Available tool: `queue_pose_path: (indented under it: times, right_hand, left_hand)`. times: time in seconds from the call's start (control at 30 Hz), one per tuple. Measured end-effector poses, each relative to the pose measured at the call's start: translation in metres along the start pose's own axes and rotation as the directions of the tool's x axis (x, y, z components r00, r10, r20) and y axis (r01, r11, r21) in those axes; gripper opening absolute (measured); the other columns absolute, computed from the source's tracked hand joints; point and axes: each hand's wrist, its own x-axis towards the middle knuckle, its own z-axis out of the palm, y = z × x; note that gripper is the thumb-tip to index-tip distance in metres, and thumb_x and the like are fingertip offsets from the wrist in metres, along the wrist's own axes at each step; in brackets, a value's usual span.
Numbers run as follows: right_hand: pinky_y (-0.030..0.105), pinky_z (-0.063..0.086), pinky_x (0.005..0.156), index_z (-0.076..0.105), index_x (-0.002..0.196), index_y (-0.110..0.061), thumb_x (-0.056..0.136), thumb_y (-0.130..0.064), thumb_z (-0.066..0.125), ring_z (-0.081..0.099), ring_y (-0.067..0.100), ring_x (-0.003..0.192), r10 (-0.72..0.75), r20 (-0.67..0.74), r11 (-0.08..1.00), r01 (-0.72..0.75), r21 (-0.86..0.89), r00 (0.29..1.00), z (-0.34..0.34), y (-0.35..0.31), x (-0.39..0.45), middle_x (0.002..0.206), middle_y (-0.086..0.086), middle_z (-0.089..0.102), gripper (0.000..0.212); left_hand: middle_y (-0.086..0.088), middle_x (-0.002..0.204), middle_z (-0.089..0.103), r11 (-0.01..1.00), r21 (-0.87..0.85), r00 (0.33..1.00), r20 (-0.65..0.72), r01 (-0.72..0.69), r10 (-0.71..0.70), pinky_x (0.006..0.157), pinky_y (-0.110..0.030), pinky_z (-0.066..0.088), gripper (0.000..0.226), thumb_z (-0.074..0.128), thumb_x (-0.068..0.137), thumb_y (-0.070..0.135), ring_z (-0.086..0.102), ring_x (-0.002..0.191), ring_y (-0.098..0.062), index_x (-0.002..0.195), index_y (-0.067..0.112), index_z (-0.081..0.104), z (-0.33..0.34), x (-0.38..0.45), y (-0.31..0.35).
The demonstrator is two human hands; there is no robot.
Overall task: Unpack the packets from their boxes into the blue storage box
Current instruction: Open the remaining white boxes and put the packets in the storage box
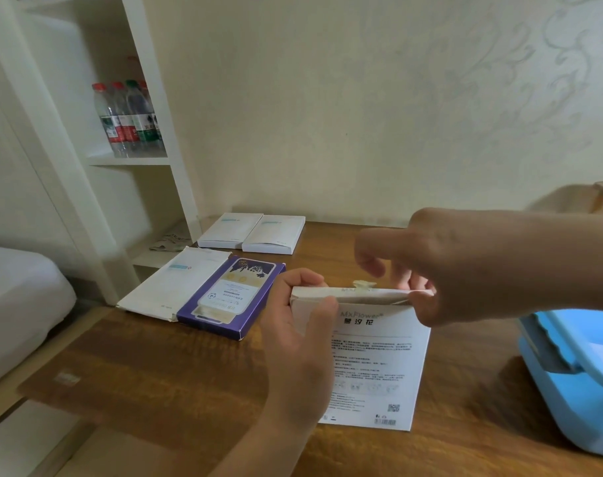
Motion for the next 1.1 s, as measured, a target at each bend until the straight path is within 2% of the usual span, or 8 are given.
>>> queue_pose_path:
  times: [0.27, 0.47, 0.6, 0.7, 0.83, 1.0, 1.03, 1.1]
  right_hand:
    - [0.026, 0.056, 0.059, 0.027, 0.087, -0.045, 0.081, -0.019, 0.064, 0.059, 0.002, 0.075, -0.039, -0.04, 0.999, 0.039, -0.017, 0.998, 0.002, 0.001, 0.002, 0.094, -0.012, 0.067, 0.045]
    - [0.021, 0.055, 0.07, 0.041, 0.084, -0.045, 0.076, -0.026, 0.067, 0.059, -0.012, 0.087, 0.032, 0.008, 0.97, -0.033, 0.242, 0.999, -0.001, 0.011, 0.003, 0.083, -0.019, 0.072, 0.033]
    - [0.027, 0.059, 0.068, 0.043, 0.082, -0.043, 0.068, -0.025, 0.061, 0.066, 0.003, 0.074, 0.059, 0.098, 0.906, -0.095, 0.413, 0.993, -0.001, 0.018, 0.007, 0.079, -0.022, 0.073, 0.029]
    - [0.021, 0.056, 0.06, 0.047, 0.087, -0.044, 0.072, -0.017, 0.061, 0.067, 0.009, 0.065, 0.061, 0.113, 0.846, -0.111, 0.522, 0.992, 0.001, 0.023, 0.004, 0.08, -0.015, 0.075, 0.034]
    - [0.012, 0.05, 0.066, 0.052, 0.098, -0.046, 0.077, -0.035, 0.069, 0.065, -0.004, 0.078, 0.058, -0.048, 0.934, -0.037, 0.356, 0.997, 0.011, 0.018, -0.004, 0.086, -0.027, 0.067, 0.028]
    - [0.034, 0.054, 0.05, 0.048, 0.125, -0.04, 0.082, -0.042, 0.063, 0.064, 0.01, 0.06, -0.087, -0.31, 0.994, 0.103, 0.037, 0.947, 0.02, 0.006, -0.009, 0.077, -0.011, 0.065, 0.046]
    - [0.037, 0.055, 0.049, 0.046, 0.132, -0.038, 0.082, -0.042, 0.062, 0.064, 0.012, 0.058, -0.08, -0.349, 0.994, 0.1, 0.037, 0.934, 0.023, 0.004, -0.01, 0.072, -0.01, 0.067, 0.053]
    - [0.029, 0.056, 0.059, 0.041, 0.136, -0.048, 0.076, -0.036, 0.074, 0.065, 0.006, 0.061, 0.121, -0.377, 0.97, -0.028, 0.242, 0.918, 0.023, 0.0, -0.012, 0.067, -0.016, 0.07, 0.069]
  left_hand:
    - [0.008, 0.088, 0.061, 0.998, 0.038, 0.999, -0.028, -0.043, 0.044, 0.053, -0.015, 0.049, 0.032, 0.056, 0.076, 0.042, 0.067, 0.081, -0.011, 0.102, 0.023, 0.055, 0.002, -0.002, -0.001]
    - [0.005, 0.09, 0.061, 0.997, 0.045, 0.998, -0.028, -0.061, 0.062, 0.056, -0.018, 0.052, 0.035, 0.057, 0.076, 0.04, 0.067, 0.086, -0.015, 0.104, 0.019, 0.054, 0.001, -0.004, 0.003]
    - [0.008, 0.09, 0.06, 0.996, 0.041, 0.997, 0.006, -0.075, 0.075, 0.057, -0.019, 0.053, 0.032, 0.059, 0.073, 0.035, 0.066, 0.089, -0.016, 0.102, 0.02, 0.056, 0.001, -0.004, 0.006]
    - [0.007, 0.083, 0.065, 0.999, -0.019, 0.999, 0.038, 0.038, -0.037, 0.055, -0.019, 0.052, 0.024, 0.062, 0.067, 0.034, 0.069, 0.081, -0.012, 0.089, 0.025, 0.061, -0.002, 0.002, 0.007]
    - [0.002, 0.077, 0.067, 0.995, -0.043, 0.994, 0.061, 0.091, -0.088, 0.054, -0.017, 0.049, 0.013, 0.059, 0.071, 0.02, 0.068, 0.073, -0.01, 0.084, 0.024, 0.06, -0.004, 0.007, 0.006]
    - [0.005, 0.081, 0.066, 0.995, -0.077, 0.998, 0.023, 0.065, -0.064, 0.056, -0.021, 0.05, 0.021, 0.061, 0.069, 0.03, 0.066, 0.072, -0.01, 0.089, 0.023, 0.059, 0.0, 0.004, 0.006]
    - [0.006, 0.082, 0.066, 0.996, -0.08, 0.999, 0.016, 0.049, -0.048, 0.056, -0.02, 0.051, 0.023, 0.061, 0.069, 0.03, 0.066, 0.072, -0.01, 0.091, 0.022, 0.059, 0.001, 0.004, 0.006]
    - [0.006, 0.083, 0.065, 0.997, -0.07, 1.0, 0.015, 0.009, -0.008, 0.056, -0.017, 0.05, 0.026, 0.061, 0.071, 0.028, 0.066, 0.074, -0.009, 0.095, 0.019, 0.057, 0.001, 0.002, 0.007]
